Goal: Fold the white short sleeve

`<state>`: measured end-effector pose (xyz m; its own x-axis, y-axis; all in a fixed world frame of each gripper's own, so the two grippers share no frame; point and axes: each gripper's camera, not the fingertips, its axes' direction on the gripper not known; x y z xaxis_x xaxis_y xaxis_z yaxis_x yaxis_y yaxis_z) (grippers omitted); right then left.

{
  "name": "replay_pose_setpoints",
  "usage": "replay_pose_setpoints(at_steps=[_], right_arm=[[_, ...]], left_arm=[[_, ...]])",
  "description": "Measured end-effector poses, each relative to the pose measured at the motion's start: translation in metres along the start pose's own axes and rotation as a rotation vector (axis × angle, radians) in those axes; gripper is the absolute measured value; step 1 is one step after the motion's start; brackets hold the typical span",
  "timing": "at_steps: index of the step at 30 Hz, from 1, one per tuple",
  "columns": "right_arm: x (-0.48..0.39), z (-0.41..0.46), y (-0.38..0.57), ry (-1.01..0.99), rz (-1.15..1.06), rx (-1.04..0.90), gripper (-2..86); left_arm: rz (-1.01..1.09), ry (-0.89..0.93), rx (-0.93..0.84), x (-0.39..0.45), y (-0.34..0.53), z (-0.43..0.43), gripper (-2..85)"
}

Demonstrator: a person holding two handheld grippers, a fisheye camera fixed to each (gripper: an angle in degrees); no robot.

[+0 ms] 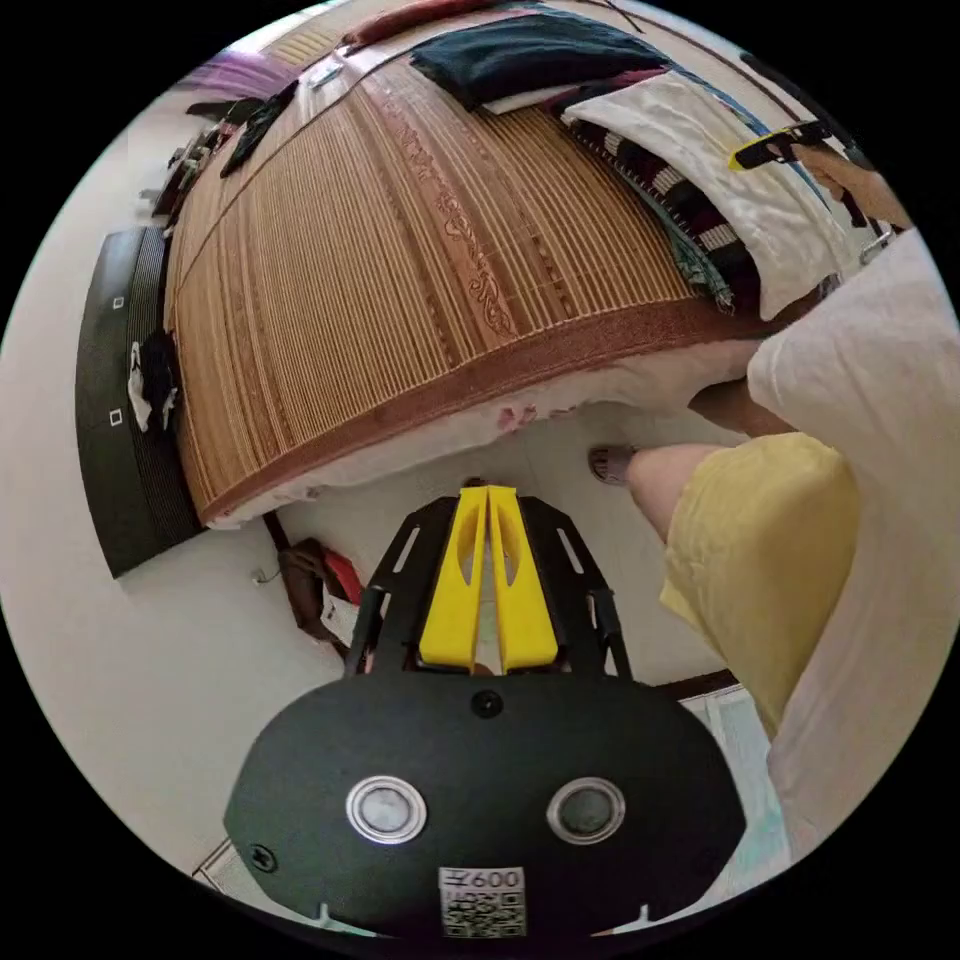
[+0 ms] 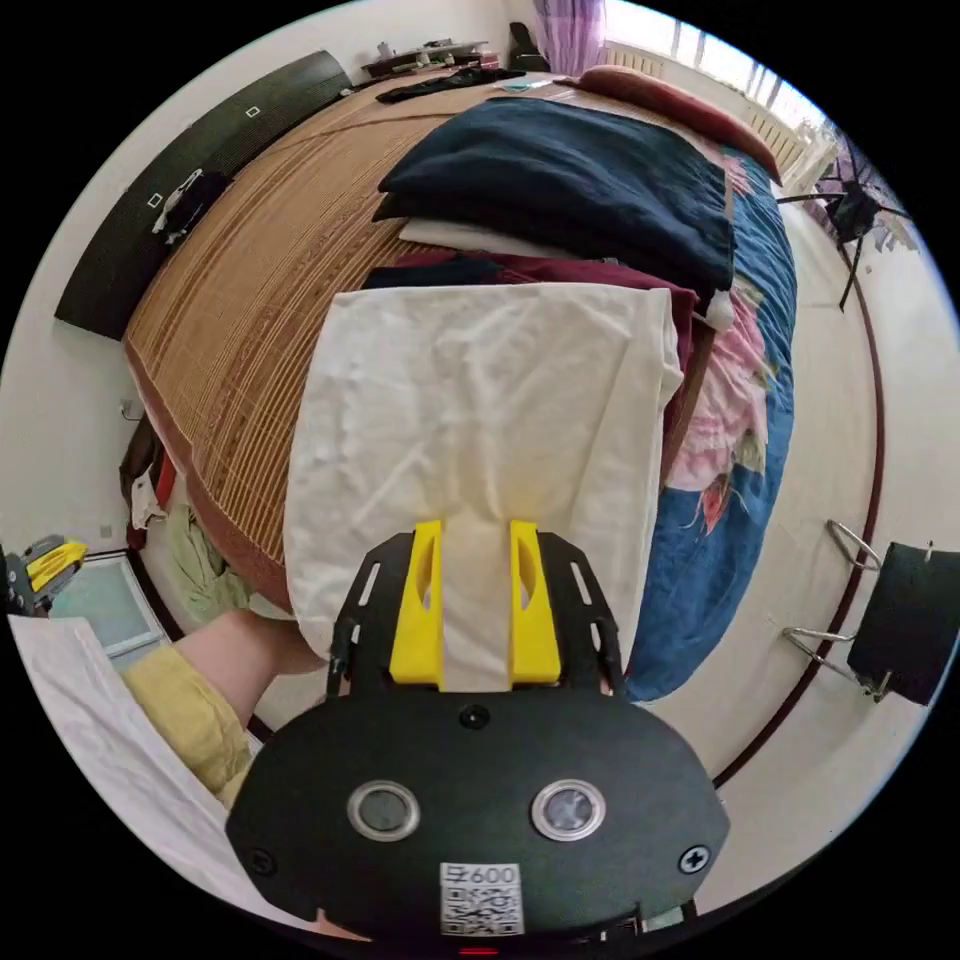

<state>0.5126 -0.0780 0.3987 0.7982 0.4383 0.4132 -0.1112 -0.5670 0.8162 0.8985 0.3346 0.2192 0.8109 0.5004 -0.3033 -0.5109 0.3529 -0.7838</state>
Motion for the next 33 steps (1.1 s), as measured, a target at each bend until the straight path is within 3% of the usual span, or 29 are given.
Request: replay_pose_setpoints(at_steps=[5,10,16,20,23,29,33], right_arm=[[-0.010,-0.012,-0.001,-0.005,0.121,-0.046,-0.2],[-0.028,-0.065,0.052,-0.067,0.273,0.086,-0.8],[-0.100,-0.144,0.136,-0.077,0.173,0.253,-0.9],[-0.135,-0.196,0.167,0.026,-0.024,0.310,-0.9],[-0.162,-0.232,0.176,0.094,-0.150,0.364,-0.8],[-0.162,-0.279,0.177,-0.049,0.038,0.563,-0.8],[-0.181,-0.298,0.144,0.010,-0.081,0.532,-0.8]], left_arm=[[-0.185,0.066,-0.105,0.019,0.090,0.032,0.3],[-0.284,0.098,-0.205,0.042,0.170,0.079,0.3],[-0.524,0.217,-0.224,0.063,0.299,0.138,0.5],[-0.692,0.352,-0.105,0.073,0.378,0.167,0.7],[-0.775,0.283,-0.119,0.069,0.405,0.184,0.8],[-0.937,0.256,0.036,0.015,0.409,0.179,2.0],[-1.009,0.238,0.219,-0.047,0.387,0.140,3.6]])
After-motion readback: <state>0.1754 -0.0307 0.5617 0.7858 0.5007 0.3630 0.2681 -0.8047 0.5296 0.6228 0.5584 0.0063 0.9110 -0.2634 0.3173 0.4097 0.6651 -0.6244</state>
